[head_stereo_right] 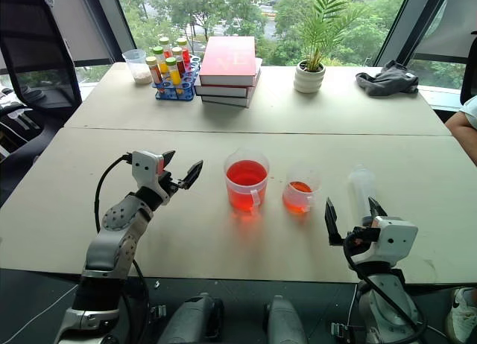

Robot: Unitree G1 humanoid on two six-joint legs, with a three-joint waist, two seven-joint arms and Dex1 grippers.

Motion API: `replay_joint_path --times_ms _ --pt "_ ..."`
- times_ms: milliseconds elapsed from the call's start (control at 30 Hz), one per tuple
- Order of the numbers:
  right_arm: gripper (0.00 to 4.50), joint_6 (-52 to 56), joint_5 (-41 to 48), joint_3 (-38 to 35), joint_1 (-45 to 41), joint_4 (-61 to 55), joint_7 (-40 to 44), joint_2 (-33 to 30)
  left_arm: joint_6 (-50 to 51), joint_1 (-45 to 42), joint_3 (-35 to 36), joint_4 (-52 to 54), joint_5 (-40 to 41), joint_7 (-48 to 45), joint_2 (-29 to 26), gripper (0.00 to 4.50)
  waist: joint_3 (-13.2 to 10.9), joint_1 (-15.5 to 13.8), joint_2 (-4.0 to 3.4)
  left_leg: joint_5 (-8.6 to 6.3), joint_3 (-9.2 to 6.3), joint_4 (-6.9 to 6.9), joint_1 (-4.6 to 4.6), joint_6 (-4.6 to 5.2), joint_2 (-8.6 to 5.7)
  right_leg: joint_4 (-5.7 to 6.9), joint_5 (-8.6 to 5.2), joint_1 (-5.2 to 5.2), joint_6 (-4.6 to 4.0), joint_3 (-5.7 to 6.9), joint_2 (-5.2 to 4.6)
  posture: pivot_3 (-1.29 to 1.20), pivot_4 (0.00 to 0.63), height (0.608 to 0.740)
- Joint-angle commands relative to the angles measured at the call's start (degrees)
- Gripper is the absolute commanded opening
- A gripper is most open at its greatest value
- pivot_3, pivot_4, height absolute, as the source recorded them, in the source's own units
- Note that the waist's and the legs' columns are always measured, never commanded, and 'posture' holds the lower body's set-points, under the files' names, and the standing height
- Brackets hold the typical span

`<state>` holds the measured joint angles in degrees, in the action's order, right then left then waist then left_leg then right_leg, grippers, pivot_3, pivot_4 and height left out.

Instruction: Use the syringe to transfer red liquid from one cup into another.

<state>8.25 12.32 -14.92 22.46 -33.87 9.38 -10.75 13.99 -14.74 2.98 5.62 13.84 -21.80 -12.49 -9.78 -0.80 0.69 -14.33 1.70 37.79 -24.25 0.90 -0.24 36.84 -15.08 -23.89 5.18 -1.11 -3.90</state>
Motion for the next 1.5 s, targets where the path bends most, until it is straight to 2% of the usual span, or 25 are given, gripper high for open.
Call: replay_joint_path --times_ms 33,100,233,367,433,533,667,733,833,1033,1300,1500 --pt "4.46 3.7 4.7 -3.0 0.1 -5.4 1.2 -2.0 1.5 -2.6 1.0 1.1 2.6 -2.8 -1.9 4.50 0.0 0.1 0.00 0.00 0.00 0.04 -0.01 0.00 0.00 0.00 0.00 0.01 0.00 0.00 0.00 0.00 0.150 0.740" --pt "4.46 9.4 8.8 -5.6 -0.5 -7.8 2.4 -5.3 4.9 -5.3 0.9 -0.1 5.5 -8.3 -5.2 4.50 0.0 0.2 0.00 0.00 0.02 0.10 -0.01 0.00 -0.01 0.02 0.00 0.02 0.00 -0.01 0.00 0.00 0.150 0.740" --pt "4.46 27.0 25.8 -13.7 -6.6 -11.4 1.1 -15.5 11.5 -12.2 -0.4 -3.1 10.9 -23.0 -14.3 4.50 0.0 0.6 0.01 0.01 0.02 0.23 0.01 0.02 0.00 0.13 -0.01 0.04 -0.03 -0.01 0.02 0.00 0.150 0.740" --pt "4.46 44.6 43.2 -22.0 -16.6 -6.0 -3.0 -29.6 14.4 -19.3 -2.2 -8.2 12.9 -34.1 -20.2 4.50 0.0 0.5 0.00 0.02 0.04 0.31 0.21 0.02 0.01 0.04 0.01 0.26 -0.11 0.00 0.04 0.00 0.150 0.740" --pt "4.46 51.8 48.7 -23.9 -22.2 -1.8 -4.8 -36.5 15.3 -22.1 -3.7 -9.9 13.3 -39.6 -22.6 4.50 -0.1 0.5 -0.02 0.02 0.04 0.24 0.27 0.02 0.02 -0.02 0.00 0.32 -0.11 0.01 0.04 0.00 0.150 0.740" --pt "4.46 63.0 53.9 -22.5 -30.7 6.0 -6.8 -46.5 15.8 -25.4 -5.7 -12.2 13.5 -47.1 -25.4 4.50 -0.1 0.4 -0.06 0.02 0.03 0.13 0.19 0.04 0.06 -0.25 0.00 0.32 -0.12 0.05 0.07 0.00 0.150 0.740" --pt "4.46 74.3 55.7 -13.9 -45.7 18.2 -5.6 -55.2 15.3 -29.2 -7.6 -14.5 13.0 -53.5 -26.7 4.50 -0.1 0.5 -0.06 0.01 0.06 0.12 -0.23 0.07 0.05 -0.42 0.01 -0.01 -0.12 0.04 0.06 0.00 0.150 0.740" --pt "4.46 80.7 54.3 -8.4 -54.7 25.7 -4.5 -56.4 15.9 -30.4 -7.7 -15.2 13.4 -54.8 -26.3 4.50 -0.1 0.5 -0.04 -0.01 0.07 0.09 -0.30 0.11 0.05 -0.56 0.02 -0.01 -0.11 0.04 0.05 0.00 0.150 0.740" --pt "4.46 84.2 50.7 3.2 -65.7 34.9 -0.4 -58.1 15.3 -31.5 -7.7 -15.7 13.2 -55.3 -25.4 4.50 -0.1 0.8 -0.04 -0.05 0.21 0.08 -0.38 0.18 0.02 -0.63 0.02 -0.10 -0.11 -0.07 0.00 0.00 0.150 0.740" --pt "4.46 84.3 40.9 23.3 -78.1 47.4 8.9 -57.4 14.5 -31.2 -7.7 -14.8 12.8 -55.4 -24.5 4.50 -0.1 1.4 -0.06 -0.06 0.23 0.17 -1.14 0.19 -0.02 -0.62 0.19 -0.85 0.17 -0.06 -0.06 0.00 0.150 0.740" --pt "4.46 78.8 25.5 38.7 -84.2 59.3 22.5 -52.8 15.4 -28.2 -6.1 -10.2 13.9 -53.0 -24.8 4.50 -0.1 1.5 -0.07 -0.07 0.29 0.19 -1.19 0.22 -0.03 -0.60 0.33 -0.91 0.42 -0.07 0.03 0.00 0.150 0.740" --pt "4.46 73.3 16.7 43.6 -84.6 67.5 30.5 -47.6 16.9 -25.5 -5.1 -5.9 14.9 -50.6 -25.0 4.50 -0.1 1.5 -0.07 -0.07 0.33 0.29 -1.15 0.22 -0.03 -0.52 0.42 -0.88 0.59 -0.08 0.20 0.00 0.150 0.740"
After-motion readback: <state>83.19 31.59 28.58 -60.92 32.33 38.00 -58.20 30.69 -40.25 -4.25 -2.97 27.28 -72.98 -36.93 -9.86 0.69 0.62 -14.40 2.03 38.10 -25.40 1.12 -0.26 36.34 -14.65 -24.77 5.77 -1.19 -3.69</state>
